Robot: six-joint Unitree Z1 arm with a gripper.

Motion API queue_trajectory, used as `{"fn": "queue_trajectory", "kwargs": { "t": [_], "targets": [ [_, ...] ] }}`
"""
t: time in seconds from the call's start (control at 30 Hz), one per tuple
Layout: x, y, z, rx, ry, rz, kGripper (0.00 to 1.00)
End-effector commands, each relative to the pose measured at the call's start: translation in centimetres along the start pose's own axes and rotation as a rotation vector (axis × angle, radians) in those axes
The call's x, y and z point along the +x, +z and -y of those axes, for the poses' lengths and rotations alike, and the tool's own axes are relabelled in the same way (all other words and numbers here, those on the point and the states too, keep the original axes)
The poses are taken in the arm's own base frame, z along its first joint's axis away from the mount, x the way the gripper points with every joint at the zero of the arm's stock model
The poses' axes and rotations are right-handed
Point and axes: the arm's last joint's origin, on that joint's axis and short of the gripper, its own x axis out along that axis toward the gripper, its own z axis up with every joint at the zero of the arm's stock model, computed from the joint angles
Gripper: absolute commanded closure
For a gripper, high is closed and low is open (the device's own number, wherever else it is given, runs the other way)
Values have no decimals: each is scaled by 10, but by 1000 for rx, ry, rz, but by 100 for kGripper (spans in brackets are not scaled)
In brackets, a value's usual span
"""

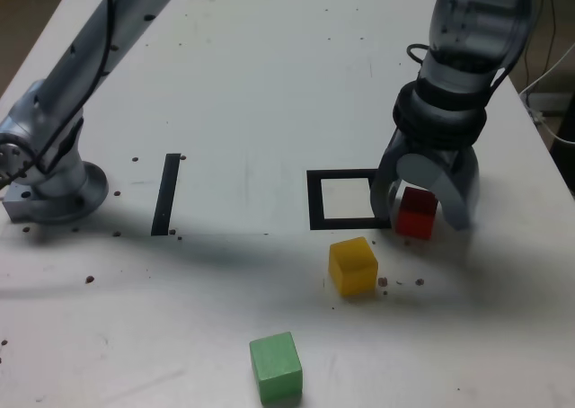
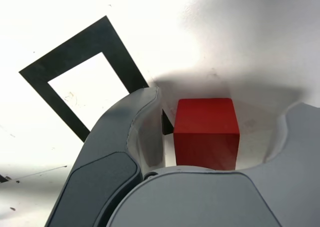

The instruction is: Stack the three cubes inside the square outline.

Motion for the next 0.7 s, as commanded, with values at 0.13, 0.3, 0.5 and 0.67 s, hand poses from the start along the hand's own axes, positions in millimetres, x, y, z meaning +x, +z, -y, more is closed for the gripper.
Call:
{"fn": "queue_trajectory", "kwargs": {
  "t": [0.13,0.3,0.5,0.67],
  "targets": [
    [2,0,-1,0,-1,-2,76],
    [1,-1,0,0,-2,-3,76],
    [0,-1,0,0,-6,-2,76],
    [-2,-4,1,-8,-10,2,76]
  ]
}}
